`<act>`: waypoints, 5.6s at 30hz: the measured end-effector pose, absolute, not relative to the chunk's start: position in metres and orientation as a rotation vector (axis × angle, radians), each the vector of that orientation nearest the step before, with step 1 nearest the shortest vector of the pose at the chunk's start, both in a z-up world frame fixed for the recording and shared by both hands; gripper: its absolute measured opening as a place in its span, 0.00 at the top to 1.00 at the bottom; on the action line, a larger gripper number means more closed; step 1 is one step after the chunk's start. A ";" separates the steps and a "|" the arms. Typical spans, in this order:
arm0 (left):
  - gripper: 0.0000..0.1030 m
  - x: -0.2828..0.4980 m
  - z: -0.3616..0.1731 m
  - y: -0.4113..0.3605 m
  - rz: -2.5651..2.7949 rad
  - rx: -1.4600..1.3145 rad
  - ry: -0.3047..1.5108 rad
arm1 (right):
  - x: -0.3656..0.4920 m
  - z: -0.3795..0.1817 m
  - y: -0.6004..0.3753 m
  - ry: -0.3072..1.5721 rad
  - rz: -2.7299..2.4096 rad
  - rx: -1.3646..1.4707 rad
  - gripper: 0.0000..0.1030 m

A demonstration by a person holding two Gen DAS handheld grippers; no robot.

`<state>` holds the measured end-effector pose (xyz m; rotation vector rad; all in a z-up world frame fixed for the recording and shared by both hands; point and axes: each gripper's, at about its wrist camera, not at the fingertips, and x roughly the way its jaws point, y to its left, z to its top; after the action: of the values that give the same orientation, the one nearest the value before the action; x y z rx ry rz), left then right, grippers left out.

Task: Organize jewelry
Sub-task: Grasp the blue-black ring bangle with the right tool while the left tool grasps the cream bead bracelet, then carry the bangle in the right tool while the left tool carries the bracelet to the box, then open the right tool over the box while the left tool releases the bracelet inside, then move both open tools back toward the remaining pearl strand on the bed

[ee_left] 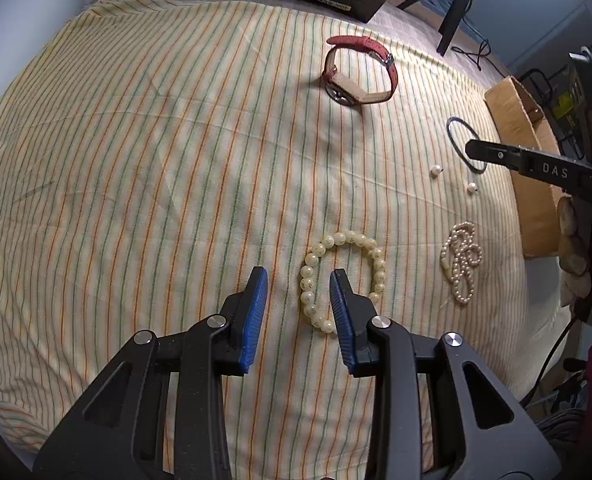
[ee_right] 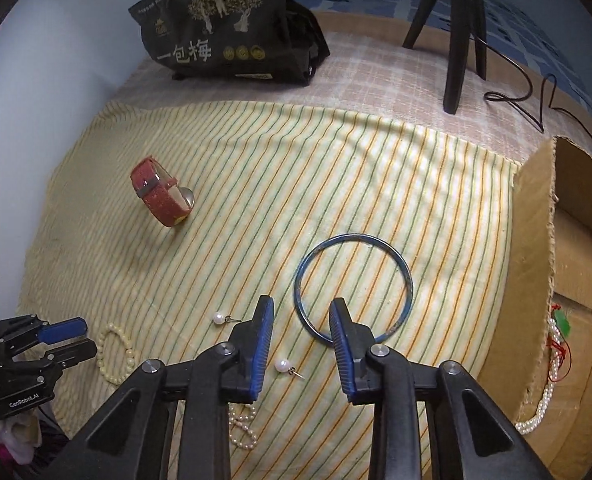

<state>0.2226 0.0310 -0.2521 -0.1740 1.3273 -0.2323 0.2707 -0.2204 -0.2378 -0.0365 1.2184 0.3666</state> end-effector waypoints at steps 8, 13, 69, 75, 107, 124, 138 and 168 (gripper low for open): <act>0.68 0.227 -0.263 0.025 -0.229 -0.156 1.338 | 0.275 -0.250 -0.211 1.234 0.344 -0.105 0.76; 0.68 0.229 -0.267 0.017 -0.226 -0.113 1.322 | 0.278 -0.259 -0.208 1.242 0.337 -0.119 0.77; 0.95 0.218 -0.149 -0.052 -0.407 -0.213 1.031 | 0.229 -0.132 -0.330 0.885 0.269 0.163 0.99; 0.95 0.217 -0.137 -0.087 -0.468 -0.201 1.012 | 0.221 -0.123 -0.364 0.854 0.229 0.200 0.99; 0.95 0.220 -0.144 -0.247 -0.666 -0.089 1.032 | 0.216 -0.150 -0.467 0.872 0.054 0.286 0.99; 0.88 0.217 -0.142 -0.265 -0.644 -0.015 0.971 | 0.215 -0.147 -0.461 0.861 0.046 0.249 0.56; 0.33 0.214 -0.135 -0.254 -0.611 -0.004 0.935 | 0.211 -0.131 -0.449 0.801 0.000 0.183 0.00; 0.33 0.193 -0.105 -0.140 -0.514 0.010 0.856 | 0.141 -0.084 -0.417 0.703 -0.010 0.217 0.00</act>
<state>0.1925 -0.1399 -0.1053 0.0100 0.8556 -0.5136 0.1415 -0.4170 -0.0839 0.2173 0.7034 -0.0103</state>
